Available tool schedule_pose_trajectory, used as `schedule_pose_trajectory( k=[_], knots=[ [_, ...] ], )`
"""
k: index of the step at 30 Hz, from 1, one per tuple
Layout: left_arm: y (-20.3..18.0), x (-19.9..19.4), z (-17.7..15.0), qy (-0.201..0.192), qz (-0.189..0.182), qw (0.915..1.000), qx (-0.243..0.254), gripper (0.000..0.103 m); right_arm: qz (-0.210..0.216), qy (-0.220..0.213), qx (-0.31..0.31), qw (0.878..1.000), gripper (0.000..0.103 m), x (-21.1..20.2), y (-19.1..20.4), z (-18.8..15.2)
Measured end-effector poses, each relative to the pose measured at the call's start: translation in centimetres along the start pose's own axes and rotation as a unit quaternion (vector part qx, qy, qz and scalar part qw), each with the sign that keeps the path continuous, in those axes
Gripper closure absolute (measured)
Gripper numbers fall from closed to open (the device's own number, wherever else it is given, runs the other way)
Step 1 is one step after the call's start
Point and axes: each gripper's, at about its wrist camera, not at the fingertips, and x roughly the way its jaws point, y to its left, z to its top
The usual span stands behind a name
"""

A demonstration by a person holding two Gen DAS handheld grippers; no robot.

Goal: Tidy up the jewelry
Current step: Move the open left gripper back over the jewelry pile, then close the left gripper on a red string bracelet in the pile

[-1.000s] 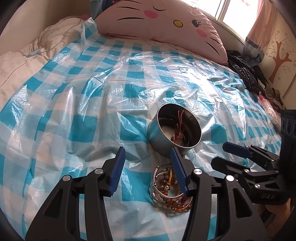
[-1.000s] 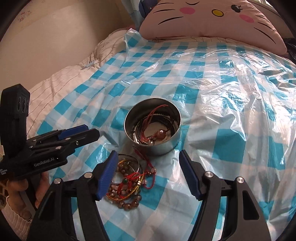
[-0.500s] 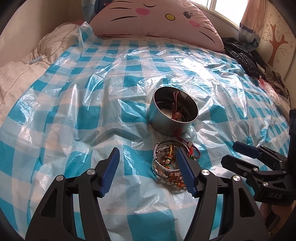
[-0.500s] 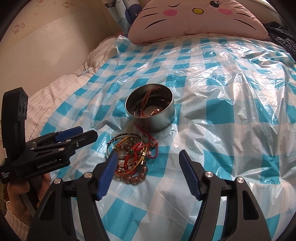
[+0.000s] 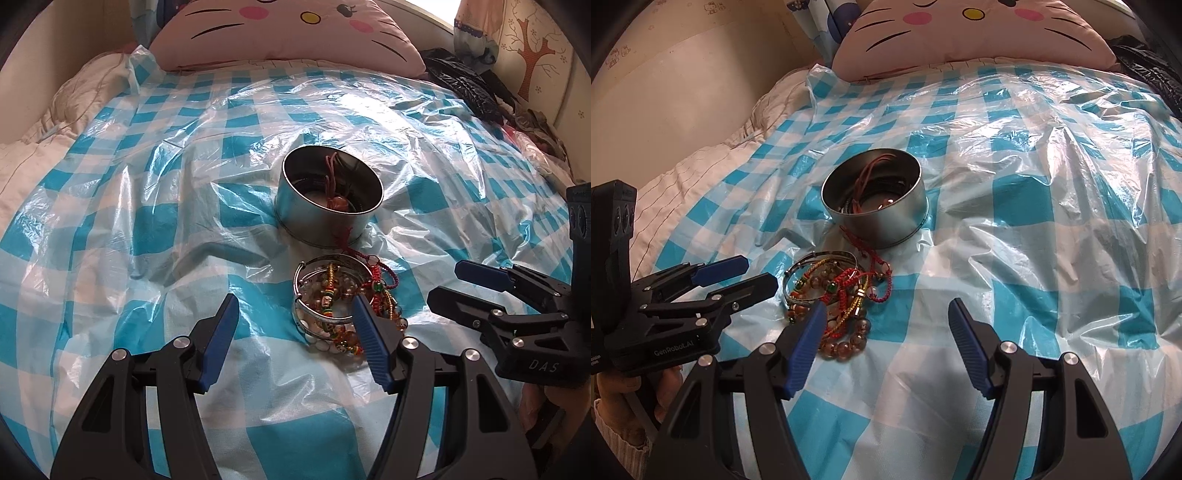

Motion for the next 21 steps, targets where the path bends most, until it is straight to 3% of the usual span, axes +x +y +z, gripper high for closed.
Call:
schedule_pose_trajectory(
  k=[11,14,16,21],
  knots=[
    [-5.0,0.5,1.0,-0.013,-0.013,0.9962,0.085,0.044,-0.028,-0.047,0.054,0.997,0.037,-1.7,-2.6,0.2],
    [-5.9,1.9,1.3,0.003,-0.019,0.9952,0.096,0.061,-0.032,-0.057,0.077,0.995,0.037,-2.3,-3.8,0.1],
    [-6.1,2.9,1.4,0.018,-0.036,0.9949,0.093,0.078,-0.031,-0.055,0.086,0.994,0.037,-2.2,-4.3,0.1],
    [-5.7,4.0,1.1,0.032,-0.032,0.9951,0.087,0.092,-0.025,-0.048,0.084,0.995,0.037,-1.8,-4.2,0.1]
  ],
)
